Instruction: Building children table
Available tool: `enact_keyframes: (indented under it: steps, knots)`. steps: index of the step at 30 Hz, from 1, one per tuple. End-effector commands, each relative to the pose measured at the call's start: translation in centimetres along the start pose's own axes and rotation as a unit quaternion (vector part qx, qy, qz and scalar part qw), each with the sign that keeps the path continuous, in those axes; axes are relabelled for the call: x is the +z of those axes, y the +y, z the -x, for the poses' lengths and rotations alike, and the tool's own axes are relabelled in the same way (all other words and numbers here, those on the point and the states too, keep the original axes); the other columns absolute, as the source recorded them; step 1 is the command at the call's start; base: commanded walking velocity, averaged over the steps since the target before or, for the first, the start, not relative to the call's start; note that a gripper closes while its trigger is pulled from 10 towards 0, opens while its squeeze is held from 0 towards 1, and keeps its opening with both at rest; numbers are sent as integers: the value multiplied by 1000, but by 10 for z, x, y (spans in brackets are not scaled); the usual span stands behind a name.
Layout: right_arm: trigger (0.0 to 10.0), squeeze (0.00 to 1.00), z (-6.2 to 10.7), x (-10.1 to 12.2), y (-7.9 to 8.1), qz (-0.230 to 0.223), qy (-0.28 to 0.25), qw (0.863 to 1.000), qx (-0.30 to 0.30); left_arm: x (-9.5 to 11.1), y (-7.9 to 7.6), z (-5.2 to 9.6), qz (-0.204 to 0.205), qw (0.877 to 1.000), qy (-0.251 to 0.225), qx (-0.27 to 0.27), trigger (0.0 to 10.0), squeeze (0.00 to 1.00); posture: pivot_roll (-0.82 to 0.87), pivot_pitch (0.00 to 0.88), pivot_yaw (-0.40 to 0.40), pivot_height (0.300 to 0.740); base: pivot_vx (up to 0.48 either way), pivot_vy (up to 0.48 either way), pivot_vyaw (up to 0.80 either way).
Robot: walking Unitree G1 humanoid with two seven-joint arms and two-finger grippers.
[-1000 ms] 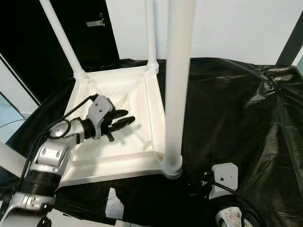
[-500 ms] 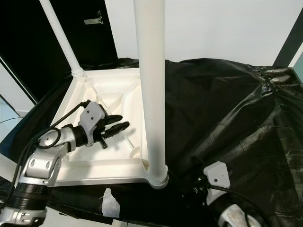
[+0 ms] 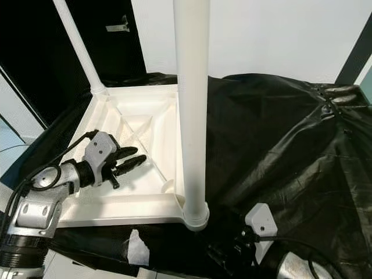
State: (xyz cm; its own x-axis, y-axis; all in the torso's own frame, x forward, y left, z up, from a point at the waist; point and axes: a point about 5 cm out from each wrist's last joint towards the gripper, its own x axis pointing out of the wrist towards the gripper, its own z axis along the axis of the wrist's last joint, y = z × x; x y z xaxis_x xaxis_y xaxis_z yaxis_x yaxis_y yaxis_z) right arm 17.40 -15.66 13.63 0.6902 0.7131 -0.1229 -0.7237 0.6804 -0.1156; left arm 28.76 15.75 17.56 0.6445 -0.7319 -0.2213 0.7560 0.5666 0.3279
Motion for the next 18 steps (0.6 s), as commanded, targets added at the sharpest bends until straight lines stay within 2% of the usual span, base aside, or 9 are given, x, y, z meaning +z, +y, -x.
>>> enact_keyframes:
  steps: [1,3,4,8,18]
  knots:
    - [10000,0,-6,-4,-4,-1,6,1000,-2,0,-1,2,6,1000,2,15,10000,0,-69,0,57,740,0,0,0]
    - [10000,0,-22,-4,-14,8,-7,1000,-3,-1,-7,2,10,1000,5,-6,10000,0,-54,0,52,740,0,0,0]
    - [10000,0,-22,-4,-14,8,-7,1000,-3,-1,-7,2,10,1000,5,-6,10000,0,-54,0,52,740,0,0,0]
    - [10000,0,-44,0,-25,16,-23,1000,8,-1,-12,1,19,1000,5,-13,10000,0,-37,0,43,740,0,0,0]
    - [10000,0,-70,4,-39,33,-36,999,14,-2,-22,-8,24,1000,-2,-18,10000,0,-23,0,18,740,0,0,0]
